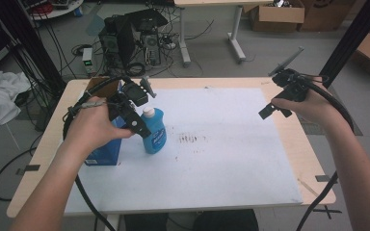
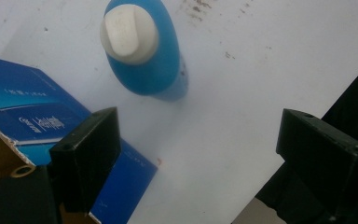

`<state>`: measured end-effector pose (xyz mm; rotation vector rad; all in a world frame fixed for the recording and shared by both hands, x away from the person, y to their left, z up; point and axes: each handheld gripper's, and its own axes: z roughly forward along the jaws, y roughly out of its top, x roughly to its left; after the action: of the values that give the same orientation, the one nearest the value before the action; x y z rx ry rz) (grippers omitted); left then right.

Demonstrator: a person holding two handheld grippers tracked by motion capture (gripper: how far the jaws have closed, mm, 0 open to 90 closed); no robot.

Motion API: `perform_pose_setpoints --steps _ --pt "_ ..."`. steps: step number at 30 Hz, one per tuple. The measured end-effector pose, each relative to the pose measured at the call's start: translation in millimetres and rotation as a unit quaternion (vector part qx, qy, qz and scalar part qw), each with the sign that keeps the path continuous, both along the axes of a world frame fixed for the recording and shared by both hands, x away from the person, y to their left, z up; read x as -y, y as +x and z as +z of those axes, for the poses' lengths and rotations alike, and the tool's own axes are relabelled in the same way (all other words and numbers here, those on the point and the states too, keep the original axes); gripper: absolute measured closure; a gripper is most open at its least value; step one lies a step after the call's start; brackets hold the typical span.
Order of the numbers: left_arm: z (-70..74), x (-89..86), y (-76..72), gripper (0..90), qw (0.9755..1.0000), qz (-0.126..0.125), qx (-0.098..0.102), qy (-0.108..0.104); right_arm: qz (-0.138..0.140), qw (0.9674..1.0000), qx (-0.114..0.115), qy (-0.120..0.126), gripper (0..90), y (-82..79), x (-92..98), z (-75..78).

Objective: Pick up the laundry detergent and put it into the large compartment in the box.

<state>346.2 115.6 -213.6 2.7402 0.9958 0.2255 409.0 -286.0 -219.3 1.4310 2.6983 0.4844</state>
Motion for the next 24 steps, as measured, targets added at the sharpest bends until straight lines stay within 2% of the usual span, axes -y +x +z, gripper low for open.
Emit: perform_pose_setpoints --steps 16,18,24 --pt "7.5 2.0 4.5 14.5 0.9998 0.015 0.004 -0.012 0.002 1.0000 0.002 0.004 26.3 1.9 2.2 0.0" --pt "9.4 3.8 8.4 14.5 0.9996 0.023 0.003 -0.017 0.001 1.0000 0.002 0.006 26.3 2.1 3.4 -0.5" --pt "9.3 12.1 20.3 14.6 0.9989 0.045 -0.005 -0.012 0.001 1.0000 0.001 0.008 26.3 1.4 6.1 -3.6"
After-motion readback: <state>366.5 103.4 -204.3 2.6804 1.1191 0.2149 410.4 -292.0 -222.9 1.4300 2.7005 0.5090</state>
